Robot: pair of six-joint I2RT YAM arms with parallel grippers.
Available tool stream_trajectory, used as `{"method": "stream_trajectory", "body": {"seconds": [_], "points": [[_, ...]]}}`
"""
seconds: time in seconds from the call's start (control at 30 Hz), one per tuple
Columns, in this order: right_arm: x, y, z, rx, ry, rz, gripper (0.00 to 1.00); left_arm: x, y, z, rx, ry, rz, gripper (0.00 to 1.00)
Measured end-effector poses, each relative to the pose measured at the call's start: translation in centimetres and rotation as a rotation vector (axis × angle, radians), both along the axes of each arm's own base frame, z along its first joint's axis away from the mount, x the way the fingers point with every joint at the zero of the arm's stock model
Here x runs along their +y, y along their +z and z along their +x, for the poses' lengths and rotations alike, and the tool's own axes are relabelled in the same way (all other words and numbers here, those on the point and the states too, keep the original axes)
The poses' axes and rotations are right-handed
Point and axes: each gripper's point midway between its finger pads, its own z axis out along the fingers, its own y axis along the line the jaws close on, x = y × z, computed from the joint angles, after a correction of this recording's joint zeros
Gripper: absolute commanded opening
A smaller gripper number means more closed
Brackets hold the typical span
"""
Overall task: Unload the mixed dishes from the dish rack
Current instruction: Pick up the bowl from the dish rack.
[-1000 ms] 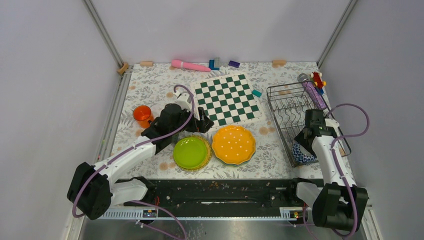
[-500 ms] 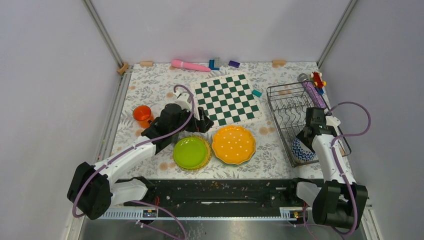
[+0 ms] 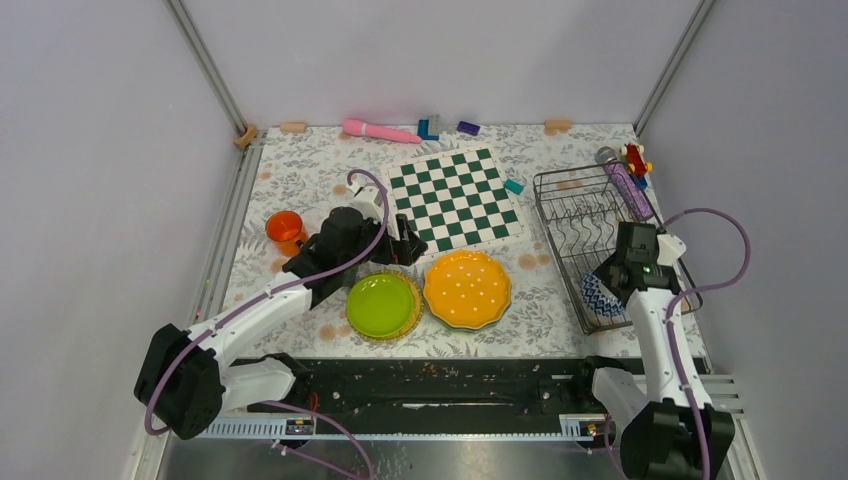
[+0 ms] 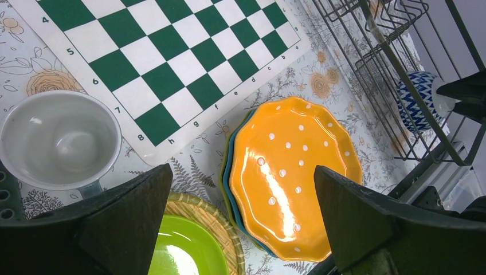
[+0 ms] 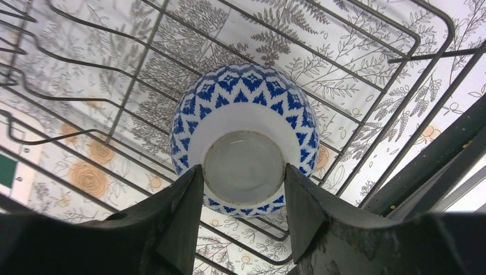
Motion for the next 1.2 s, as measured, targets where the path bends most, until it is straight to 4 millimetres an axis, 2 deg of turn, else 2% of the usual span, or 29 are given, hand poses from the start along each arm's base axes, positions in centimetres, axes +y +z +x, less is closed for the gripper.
{"method": "stream_trajectory", "body": {"seconds": [0.67, 1.03, 1.2], "points": [[0.1, 4.4, -0.9, -0.207, 0.009, -0.034, 0.00, -0.1, 0.1, -0.2, 0.002, -0.008, -0.007, 0.99], [1.3, 10.5, -0.7, -0.537, 0.059, -0.037, 0.00, -0.6, 1.8, -1.2, -0.020, -0.052, -0.064, 0.99], [2.1, 12.3, -0.7, -0.635, 0.093, -0.022, 0.00, -1.3, 2.6, -2.2, -0.019, -0.105, -0.112, 0.99]]}}
